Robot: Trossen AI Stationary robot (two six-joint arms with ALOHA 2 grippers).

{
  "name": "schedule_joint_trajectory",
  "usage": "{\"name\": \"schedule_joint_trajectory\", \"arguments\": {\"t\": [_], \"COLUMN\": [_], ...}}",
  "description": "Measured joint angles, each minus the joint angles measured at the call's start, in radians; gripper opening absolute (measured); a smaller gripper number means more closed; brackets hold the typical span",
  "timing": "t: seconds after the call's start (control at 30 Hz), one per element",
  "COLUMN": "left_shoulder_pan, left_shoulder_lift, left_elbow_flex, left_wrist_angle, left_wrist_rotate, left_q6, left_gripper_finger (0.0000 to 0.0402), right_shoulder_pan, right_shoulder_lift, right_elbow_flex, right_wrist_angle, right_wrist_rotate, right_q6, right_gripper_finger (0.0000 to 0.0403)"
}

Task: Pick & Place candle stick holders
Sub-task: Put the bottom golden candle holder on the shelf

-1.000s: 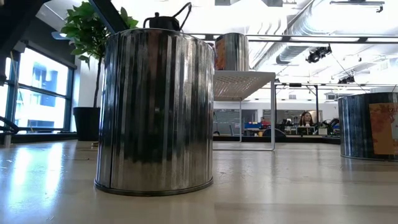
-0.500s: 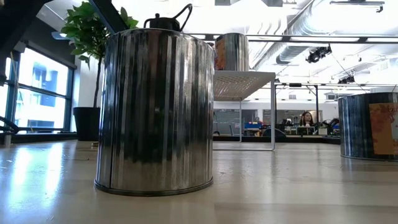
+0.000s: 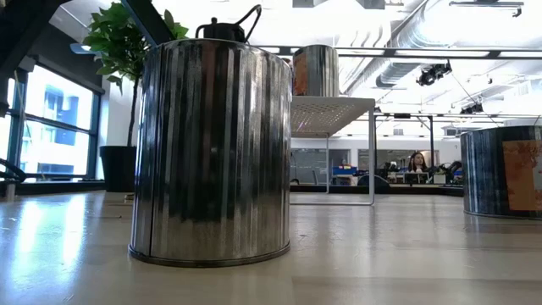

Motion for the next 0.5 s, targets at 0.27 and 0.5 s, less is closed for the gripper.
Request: {"name": "schedule_joint_trajectory", "arguments": {"t": [0.27, 0.5], "left_shoulder_pan": [0.0, 0.0], "left_shoulder_lift": [0.0, 0.0], "left_elbow_flex": [0.0, 0.0], "left_wrist_angle": [0.008, 0.011], "left_wrist_rotate": [0.004, 0.036], "left_q6": [0.001, 0.019], "left_gripper_finger": [0.0042, 0.0042], "right_shoulder_pan": [0.0, 0.0], "right_shoulder_lift": [0.0, 0.0], "right_elbow_flex": [0.0, 0.001], "right_wrist_angle": [-0.001, -0.002], "right_wrist_rotate": [0.0, 0.0], "right_q6": [0.001, 0.001], "right_gripper_finger": [0.0287, 0.0287]}}
